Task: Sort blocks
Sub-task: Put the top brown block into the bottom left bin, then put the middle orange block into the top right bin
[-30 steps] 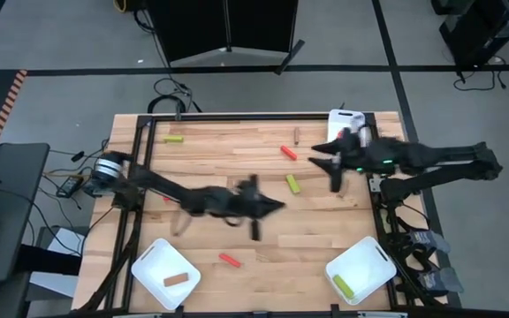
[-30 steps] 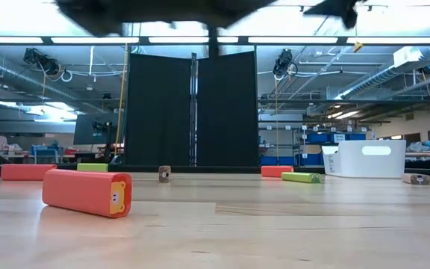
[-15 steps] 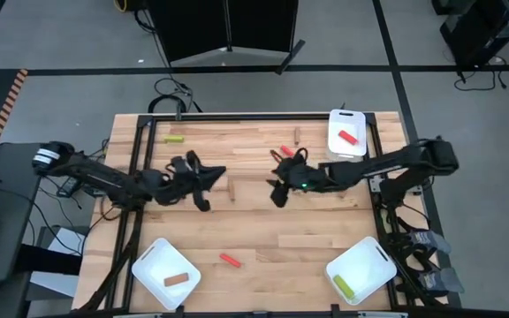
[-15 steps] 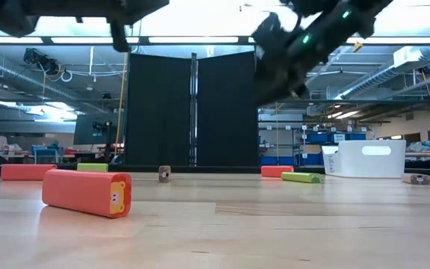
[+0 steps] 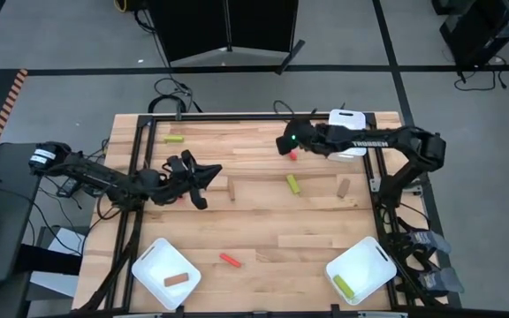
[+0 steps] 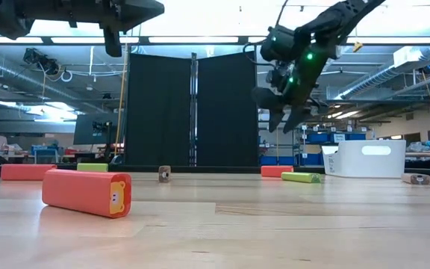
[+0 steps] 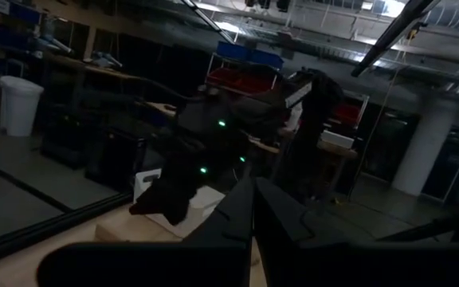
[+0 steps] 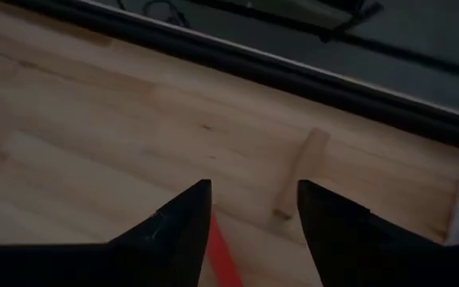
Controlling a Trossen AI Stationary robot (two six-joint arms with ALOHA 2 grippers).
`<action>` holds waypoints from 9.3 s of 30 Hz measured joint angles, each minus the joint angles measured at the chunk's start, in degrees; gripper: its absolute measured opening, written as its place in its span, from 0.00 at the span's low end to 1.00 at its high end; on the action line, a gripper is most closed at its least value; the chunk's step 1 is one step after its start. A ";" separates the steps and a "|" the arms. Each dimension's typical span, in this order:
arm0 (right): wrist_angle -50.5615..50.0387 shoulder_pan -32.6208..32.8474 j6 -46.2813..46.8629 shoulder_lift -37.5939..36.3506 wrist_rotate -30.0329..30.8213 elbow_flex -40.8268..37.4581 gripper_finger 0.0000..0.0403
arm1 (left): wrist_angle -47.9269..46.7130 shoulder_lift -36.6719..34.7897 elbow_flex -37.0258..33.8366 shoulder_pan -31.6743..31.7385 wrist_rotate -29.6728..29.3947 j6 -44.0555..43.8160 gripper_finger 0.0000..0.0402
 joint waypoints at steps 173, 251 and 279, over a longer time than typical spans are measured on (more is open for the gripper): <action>58.58 32.62 -48.72 -20.30 17.55 -21.78 0.51 | -59.52 1.11 14.59 2.14 -1.50 -38.78 0.28; 37.97 36.46 -44.85 -46.93 28.56 -29.42 0.51 | -108.48 28.93 18.97 9.75 26.86 -10.15 0.51; 52.81 44.51 -56.58 -46.95 26.19 -29.41 0.49 | -66.62 29.59 47.86 19.39 13.95 -0.92 0.15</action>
